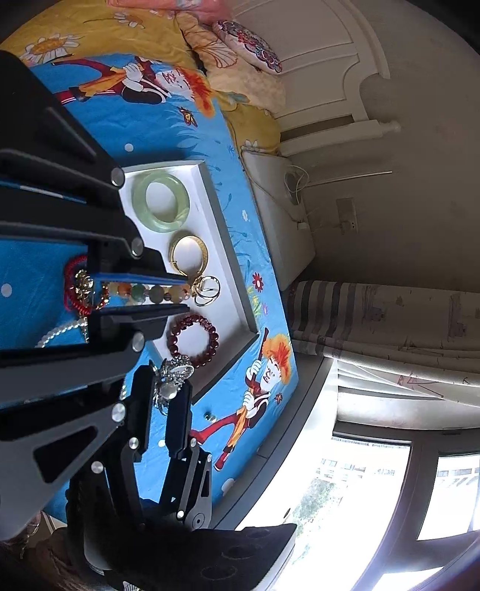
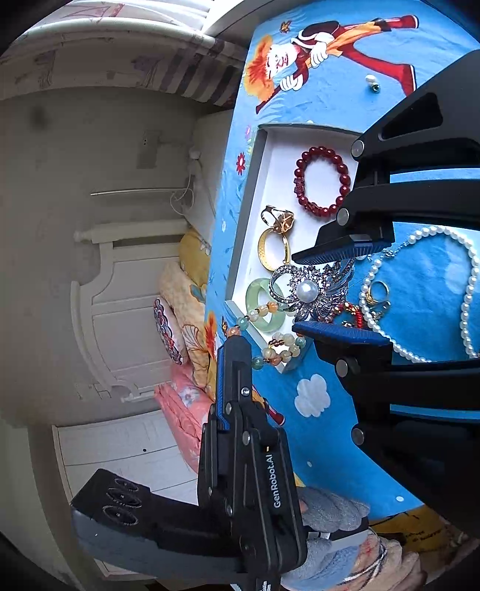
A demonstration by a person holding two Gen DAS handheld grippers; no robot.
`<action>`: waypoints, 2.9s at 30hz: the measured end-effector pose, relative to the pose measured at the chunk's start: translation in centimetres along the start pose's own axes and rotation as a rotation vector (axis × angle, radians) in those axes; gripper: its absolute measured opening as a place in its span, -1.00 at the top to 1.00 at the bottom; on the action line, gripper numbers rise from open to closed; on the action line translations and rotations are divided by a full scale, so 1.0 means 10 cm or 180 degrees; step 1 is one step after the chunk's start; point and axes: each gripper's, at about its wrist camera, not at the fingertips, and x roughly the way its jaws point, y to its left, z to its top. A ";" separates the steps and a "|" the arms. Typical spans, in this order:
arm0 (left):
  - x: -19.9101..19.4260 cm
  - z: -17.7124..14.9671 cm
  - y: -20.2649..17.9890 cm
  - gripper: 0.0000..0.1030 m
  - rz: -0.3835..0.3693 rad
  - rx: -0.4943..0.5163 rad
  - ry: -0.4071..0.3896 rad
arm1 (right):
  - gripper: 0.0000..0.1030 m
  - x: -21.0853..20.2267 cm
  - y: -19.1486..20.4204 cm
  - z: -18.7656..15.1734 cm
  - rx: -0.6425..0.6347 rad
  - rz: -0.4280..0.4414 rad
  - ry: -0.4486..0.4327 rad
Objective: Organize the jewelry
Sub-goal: 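Carry the brooch with the right tool while the left tool carries the bead bracelet into the tray, then open both tools and lift them away from the tray, then grasp the pearl necklace with the right tool while the left tool grasps the red string bracelet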
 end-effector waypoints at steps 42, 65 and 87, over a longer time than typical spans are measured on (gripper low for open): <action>0.88 0.05 1.28 -0.28 0.0988 -0.0784 0.0222 | -0.54 0.63 -0.28 0.30 0.0118 -0.0163 0.0295; -0.09 -1.55 0.51 -0.95 0.0853 -0.1224 0.0348 | -0.67 -0.74 -0.09 -1.13 0.0229 -0.0594 0.0218; -0.05 -1.59 0.68 -0.95 0.0542 -0.1526 0.0376 | -0.44 -0.08 0.77 -0.86 -0.0651 0.0056 0.0748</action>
